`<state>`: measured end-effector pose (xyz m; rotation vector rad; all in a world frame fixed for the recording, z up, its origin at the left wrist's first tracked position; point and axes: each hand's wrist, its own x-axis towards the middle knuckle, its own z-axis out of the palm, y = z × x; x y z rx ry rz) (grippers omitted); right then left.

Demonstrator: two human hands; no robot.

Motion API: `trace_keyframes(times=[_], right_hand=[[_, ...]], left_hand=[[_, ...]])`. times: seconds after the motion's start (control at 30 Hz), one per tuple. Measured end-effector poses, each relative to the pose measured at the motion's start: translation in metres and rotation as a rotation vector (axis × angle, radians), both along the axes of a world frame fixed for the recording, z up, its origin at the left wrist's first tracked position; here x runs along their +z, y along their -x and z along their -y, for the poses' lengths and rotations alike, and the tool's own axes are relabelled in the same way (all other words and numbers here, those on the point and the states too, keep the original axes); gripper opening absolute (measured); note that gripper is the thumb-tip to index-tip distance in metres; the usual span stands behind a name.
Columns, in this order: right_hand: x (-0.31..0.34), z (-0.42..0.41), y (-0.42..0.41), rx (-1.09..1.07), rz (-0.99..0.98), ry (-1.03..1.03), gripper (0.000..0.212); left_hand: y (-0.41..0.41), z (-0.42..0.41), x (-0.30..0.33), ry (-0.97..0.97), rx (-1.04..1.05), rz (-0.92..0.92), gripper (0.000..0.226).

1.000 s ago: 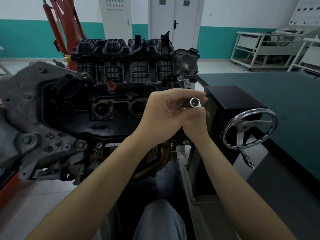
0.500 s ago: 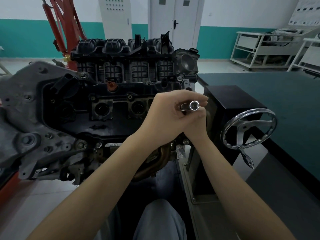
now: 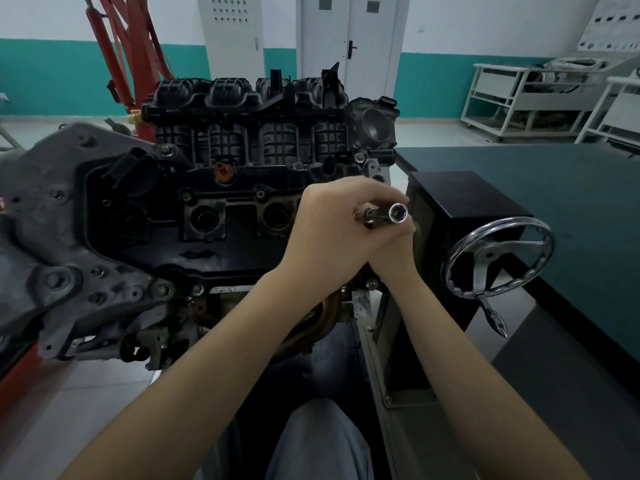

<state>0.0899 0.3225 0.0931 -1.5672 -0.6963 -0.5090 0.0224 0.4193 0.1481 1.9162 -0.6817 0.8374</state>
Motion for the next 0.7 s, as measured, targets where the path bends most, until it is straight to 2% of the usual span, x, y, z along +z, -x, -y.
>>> trace_keyframes(times=[0.1,0.23,0.3,0.4,0.47,0.5,0.6,0.7], right_hand=[[-0.002,0.004,-0.003,-0.041,0.007,0.012,0.025],[-0.008,0.006,-0.012,-0.104,0.012,0.045,0.045],[-0.006,0.006,-0.009,-0.062,0.011,0.033,0.041],[-0.005,0.006,-0.007,-0.052,0.004,-0.024,0.040],[-0.003,0.004,-0.004,-0.079,0.000,-0.028,0.027],[-0.004,0.004,-0.005,-0.093,0.012,-0.020,0.023],[-0.005,0.004,-0.008,-0.103,-0.003,0.006,0.040],[-0.001,0.002,-0.003,-0.036,-0.013,-0.031,0.020]], left_hand=[[0.000,0.001,-0.002,0.089,-0.009,-0.046,0.024],[-0.001,-0.005,0.000,0.105,-0.194,-0.173,0.032],[0.000,-0.005,0.001,0.053,-0.172,-0.157,0.033],[-0.001,-0.002,-0.002,0.042,0.016,-0.073,0.027],[-0.002,-0.002,-0.003,0.084,0.054,-0.060,0.023],[-0.002,-0.002,-0.002,0.089,0.041,-0.070,0.023],[-0.002,-0.005,0.000,0.072,-0.088,-0.144,0.028],[-0.001,-0.005,0.002,0.006,-0.117,-0.144,0.029]])
